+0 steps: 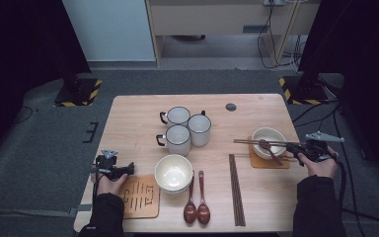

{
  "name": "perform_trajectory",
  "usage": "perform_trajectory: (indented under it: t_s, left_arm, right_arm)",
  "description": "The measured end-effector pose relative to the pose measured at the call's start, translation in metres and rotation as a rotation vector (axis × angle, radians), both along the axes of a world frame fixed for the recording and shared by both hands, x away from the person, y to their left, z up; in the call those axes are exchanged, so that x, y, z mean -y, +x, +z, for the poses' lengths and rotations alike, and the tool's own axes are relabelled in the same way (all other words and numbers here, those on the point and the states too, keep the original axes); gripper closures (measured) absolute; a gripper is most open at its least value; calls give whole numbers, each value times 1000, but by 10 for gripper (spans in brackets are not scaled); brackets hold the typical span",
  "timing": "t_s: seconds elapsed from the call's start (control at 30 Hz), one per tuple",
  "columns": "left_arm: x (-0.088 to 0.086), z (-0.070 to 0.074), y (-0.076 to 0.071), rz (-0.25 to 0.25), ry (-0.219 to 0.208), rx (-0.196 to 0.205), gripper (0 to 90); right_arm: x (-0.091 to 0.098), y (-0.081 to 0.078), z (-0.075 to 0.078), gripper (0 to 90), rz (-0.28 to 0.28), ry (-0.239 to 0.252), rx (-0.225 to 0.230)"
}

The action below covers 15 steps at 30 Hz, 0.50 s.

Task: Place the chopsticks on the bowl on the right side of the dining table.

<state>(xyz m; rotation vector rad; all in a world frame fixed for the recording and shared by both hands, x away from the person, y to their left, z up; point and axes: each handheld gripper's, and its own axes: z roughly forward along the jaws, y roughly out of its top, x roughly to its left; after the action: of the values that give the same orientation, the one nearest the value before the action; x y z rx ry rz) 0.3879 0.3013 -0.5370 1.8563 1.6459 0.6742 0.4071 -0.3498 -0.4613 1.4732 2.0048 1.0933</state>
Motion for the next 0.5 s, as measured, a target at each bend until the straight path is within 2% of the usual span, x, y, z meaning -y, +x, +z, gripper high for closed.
perform_trajectory:
  t_s: [0.2, 0.5]
  left_arm:
    - [0, 0, 0, 0, 0, 0, 0]
    - [0, 0, 0, 0, 0, 0, 0]
  right_arm:
    - [3, 2, -5, 815, -22, -3, -23]
    - [5, 8, -8, 775, -41, -3, -22]
